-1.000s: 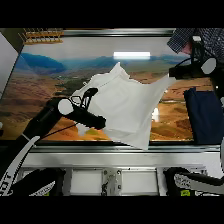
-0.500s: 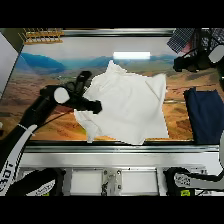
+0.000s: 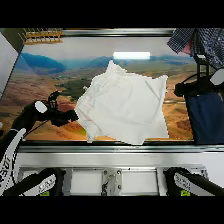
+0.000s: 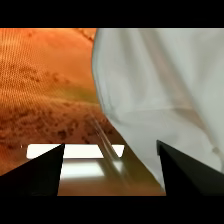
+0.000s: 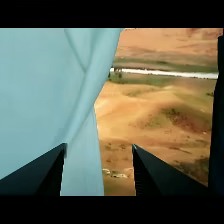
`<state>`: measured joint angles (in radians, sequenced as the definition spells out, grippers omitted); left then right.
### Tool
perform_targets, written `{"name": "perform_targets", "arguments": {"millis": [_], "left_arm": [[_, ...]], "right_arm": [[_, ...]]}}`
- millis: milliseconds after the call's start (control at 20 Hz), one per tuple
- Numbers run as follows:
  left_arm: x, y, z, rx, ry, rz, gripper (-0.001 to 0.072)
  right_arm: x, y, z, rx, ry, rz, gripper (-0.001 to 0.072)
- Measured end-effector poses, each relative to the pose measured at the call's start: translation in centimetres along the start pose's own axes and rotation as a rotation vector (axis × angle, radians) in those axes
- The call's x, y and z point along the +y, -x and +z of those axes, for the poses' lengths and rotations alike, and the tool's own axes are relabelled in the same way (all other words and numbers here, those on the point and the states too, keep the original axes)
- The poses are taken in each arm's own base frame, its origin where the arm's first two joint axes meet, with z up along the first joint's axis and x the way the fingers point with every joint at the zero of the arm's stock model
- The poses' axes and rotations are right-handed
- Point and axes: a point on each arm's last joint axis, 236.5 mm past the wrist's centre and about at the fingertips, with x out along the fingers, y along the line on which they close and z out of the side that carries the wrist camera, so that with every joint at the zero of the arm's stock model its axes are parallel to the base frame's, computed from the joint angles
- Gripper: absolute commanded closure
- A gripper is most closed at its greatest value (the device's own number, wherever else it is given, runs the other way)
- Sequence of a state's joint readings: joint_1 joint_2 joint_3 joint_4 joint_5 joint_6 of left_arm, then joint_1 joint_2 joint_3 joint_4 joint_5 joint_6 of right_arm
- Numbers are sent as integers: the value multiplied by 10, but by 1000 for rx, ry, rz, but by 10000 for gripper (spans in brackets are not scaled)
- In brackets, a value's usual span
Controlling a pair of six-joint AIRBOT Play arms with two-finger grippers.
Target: Fold the clothes and pants, and hang the long-sleeved shirts on hangers.
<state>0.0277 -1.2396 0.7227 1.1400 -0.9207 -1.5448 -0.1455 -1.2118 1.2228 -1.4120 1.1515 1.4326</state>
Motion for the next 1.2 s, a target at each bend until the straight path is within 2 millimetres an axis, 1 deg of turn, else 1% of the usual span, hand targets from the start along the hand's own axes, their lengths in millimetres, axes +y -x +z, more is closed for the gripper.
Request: {"name": "perform_targets", "arguments": {"millis": [100, 200, 250, 300, 600, 700, 750, 800, 900, 1000, 1100, 1200], "left_arm": [[4, -9, 0, -3, 37, -12, 87], [4, -17, -2, 19, 60, -26, 89], [2, -21, -3, 32, 71, -35, 186], [-1, -25, -2, 40, 74, -46, 338], [-29, -40, -9, 74, 13, -78, 345], [-34, -43, -8, 63, 4, -77, 347], [-35, -44, -7, 55, 10, -78, 406], [-35, -44, -4, 44, 21, -76, 703], [-30, -45, 0, 30, 33, -63, 702], [-28, -40, 6, 11, 55, -69, 702], [-27, -30, 12, -14, 54, -79, 702], [-30, -19, 12, -26, 32, -91, 702]], "right_arm": [[3, 0, -12, 10, -8, 11, 270], [5, 1, -20, 13, -13, 18, 270], [6, 3, -22, 13, -13, 18, 270], [6, 4, -23, 10, -17, 19, 270], [9, 11, -30, 7, -26, 24, 270], [9, 12, -36, 15, -31, 25, 270], [9, 12, -39, 19, -33, 25, 269], [9, 11, -44, 23, -39, 25, 269], [10, 10, -56, 38, -52, 26, 269], [8, 7, -76, 72, -95, 24, 269], [1, 0, -114, 159, -205, 10, 269], [-6, -13, -160, 257, -364, -11, 266]]}}
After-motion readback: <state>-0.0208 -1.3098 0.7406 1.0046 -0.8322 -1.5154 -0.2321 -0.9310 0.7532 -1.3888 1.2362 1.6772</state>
